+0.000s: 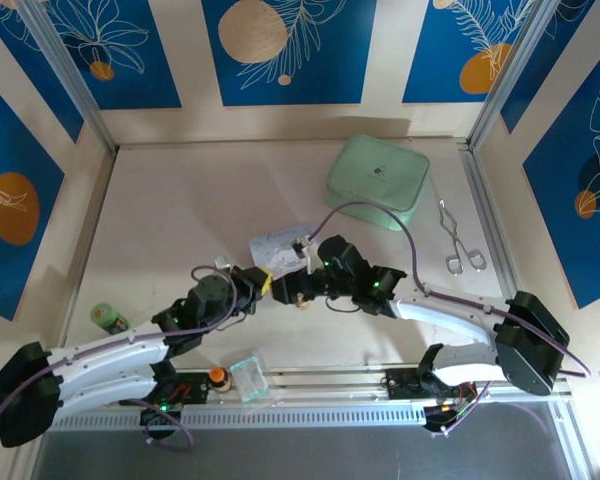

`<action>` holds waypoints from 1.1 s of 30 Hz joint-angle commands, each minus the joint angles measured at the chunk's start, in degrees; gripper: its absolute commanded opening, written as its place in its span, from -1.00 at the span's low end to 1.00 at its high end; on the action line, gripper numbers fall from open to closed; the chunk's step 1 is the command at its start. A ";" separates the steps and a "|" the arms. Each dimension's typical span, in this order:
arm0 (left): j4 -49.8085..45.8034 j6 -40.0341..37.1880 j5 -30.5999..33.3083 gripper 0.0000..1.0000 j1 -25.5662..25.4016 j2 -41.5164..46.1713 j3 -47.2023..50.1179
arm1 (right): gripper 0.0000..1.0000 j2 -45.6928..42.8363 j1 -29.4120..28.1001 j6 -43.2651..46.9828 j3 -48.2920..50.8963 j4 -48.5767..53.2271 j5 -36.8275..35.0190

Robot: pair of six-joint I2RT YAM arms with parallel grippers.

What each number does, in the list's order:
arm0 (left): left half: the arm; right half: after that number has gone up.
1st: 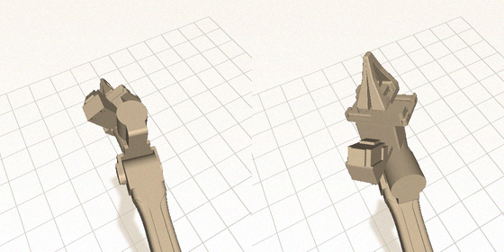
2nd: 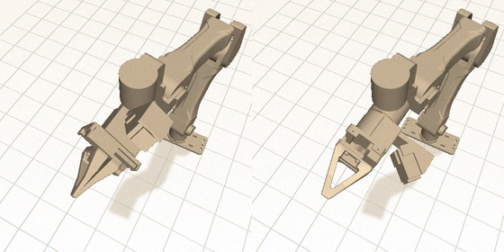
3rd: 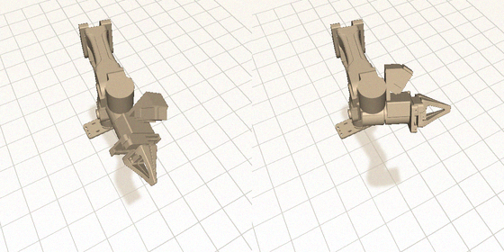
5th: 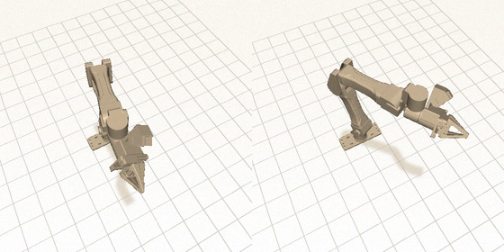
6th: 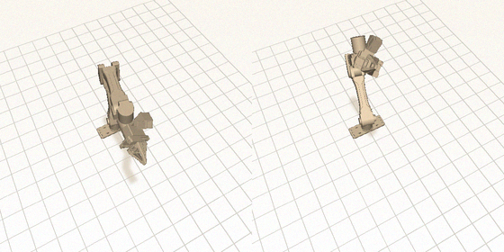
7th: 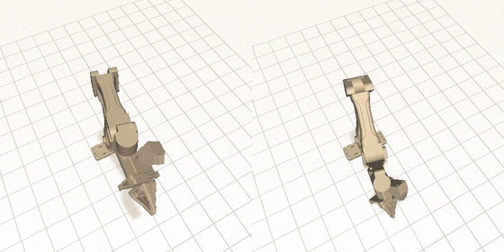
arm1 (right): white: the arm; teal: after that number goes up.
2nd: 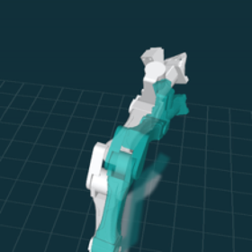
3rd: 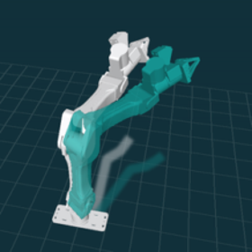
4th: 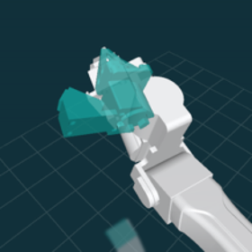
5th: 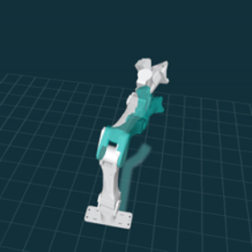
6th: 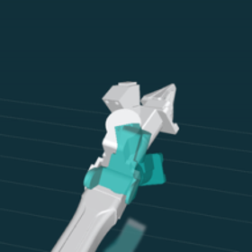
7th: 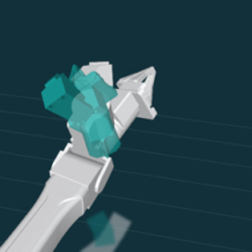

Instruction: Unlock a padlock with a key

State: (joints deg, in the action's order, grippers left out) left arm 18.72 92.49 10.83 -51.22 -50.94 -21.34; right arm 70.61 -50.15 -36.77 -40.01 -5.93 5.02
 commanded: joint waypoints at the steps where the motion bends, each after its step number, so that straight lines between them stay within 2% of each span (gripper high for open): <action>1: -5.67 -19.05 1.43 -1.00 0.98 2.95 -4.16 | 0.51 -2.23 5.20 -3.86 2.38 -12.42 14.01; 4: -0.36 -27.11 0.62 -1.00 1.30 4.54 -4.36 | 0.37 -1.08 8.41 -7.45 3.80 -22.75 21.16; 7: 2.54 -33.89 -1.25 -1.00 1.39 5.40 -5.55 | 0.13 -0.03 9.02 -11.56 4.80 -32.63 23.71; 9: 3.62 -35.41 -2.22 -1.00 1.34 5.59 -6.12 | 0.07 0.38 8.94 -13.57 5.95 -38.92 23.90; 17: 18.03 -32.48 -2.54 -1.00 1.39 5.40 -2.50 | -0.11 4.82 8.50 -17.44 4.93 -45.76 25.63; 26: 19.67 -32.11 -3.10 -1.00 1.39 3.37 -3.10 | -0.24 10.13 7.62 -22.91 5.42 -58.32 24.96; 33: 20.27 -32.03 -1.98 -1.00 1.39 3.61 -2.06 | -0.47 12.53 7.28 -24.32 5.02 -60.32 25.08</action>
State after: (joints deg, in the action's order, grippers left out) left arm 35.29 60.97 9.04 -50.30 -47.83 -24.34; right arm 82.48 -42.44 -59.90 -34.59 -62.78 30.04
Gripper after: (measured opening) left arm 0.054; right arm 0.278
